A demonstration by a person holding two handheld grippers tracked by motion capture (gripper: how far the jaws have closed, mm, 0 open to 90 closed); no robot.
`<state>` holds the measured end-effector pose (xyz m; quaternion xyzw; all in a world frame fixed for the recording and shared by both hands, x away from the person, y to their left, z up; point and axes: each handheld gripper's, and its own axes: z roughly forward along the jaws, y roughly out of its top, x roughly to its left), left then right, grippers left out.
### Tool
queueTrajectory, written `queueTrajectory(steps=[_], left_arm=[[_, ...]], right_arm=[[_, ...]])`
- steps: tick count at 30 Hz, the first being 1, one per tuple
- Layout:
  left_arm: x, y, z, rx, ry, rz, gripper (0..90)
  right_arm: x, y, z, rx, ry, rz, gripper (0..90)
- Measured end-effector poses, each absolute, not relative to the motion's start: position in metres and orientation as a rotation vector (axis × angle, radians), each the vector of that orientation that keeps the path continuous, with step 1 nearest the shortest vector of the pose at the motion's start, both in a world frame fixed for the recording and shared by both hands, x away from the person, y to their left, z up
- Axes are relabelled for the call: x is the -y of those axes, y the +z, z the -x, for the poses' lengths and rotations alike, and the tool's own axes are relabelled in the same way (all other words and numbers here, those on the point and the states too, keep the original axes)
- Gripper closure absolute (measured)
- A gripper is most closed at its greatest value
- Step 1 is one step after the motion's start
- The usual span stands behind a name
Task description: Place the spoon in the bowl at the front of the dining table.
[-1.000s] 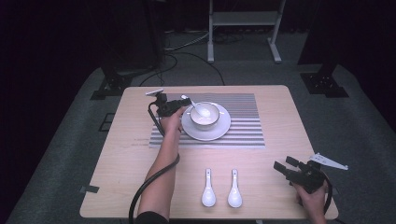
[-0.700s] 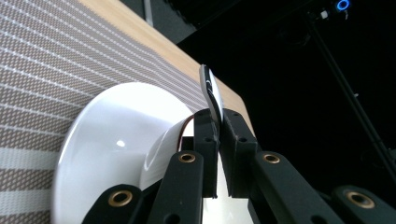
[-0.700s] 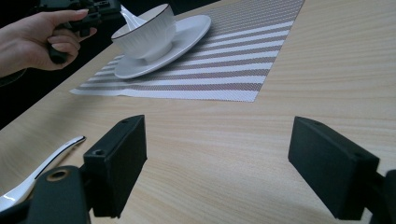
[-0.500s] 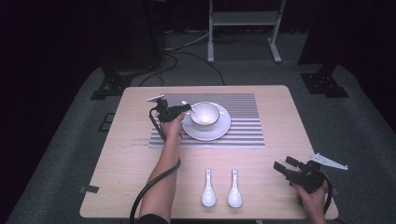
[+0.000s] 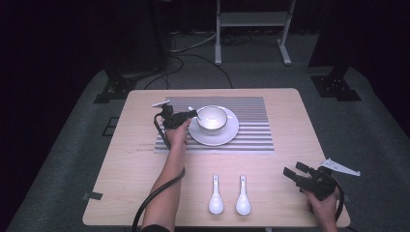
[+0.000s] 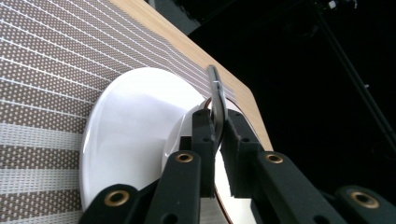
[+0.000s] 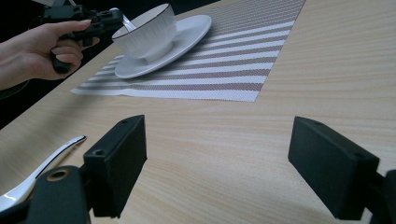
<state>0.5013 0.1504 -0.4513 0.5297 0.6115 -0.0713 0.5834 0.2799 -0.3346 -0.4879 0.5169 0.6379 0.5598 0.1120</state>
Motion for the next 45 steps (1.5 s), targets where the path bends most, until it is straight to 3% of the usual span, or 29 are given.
queueTrajectory(steps=[7,33,39,45], left_arm=[[-0.152,-0.451,-0.500,-1.417,-0.176,-1.243,76.8],[-0.174,-0.447,-0.480,-1.359,-0.216,-1.283,39.8],[-0.176,-0.445,-0.477,-1.356,-0.201,-1.338,18.8],[-0.174,-0.445,-0.472,-1.330,-0.224,-1.383,13.8]], right_arm=[[0.334,-0.488,-0.280,-1.875,1.641,-1.515,18.4],[0.334,-0.488,-0.281,-1.886,1.643,-1.505,18.4],[0.333,-0.488,-0.281,-1.886,1.636,-1.511,18.4],[0.333,-0.488,-0.281,-1.883,1.634,-1.516,18.4]])
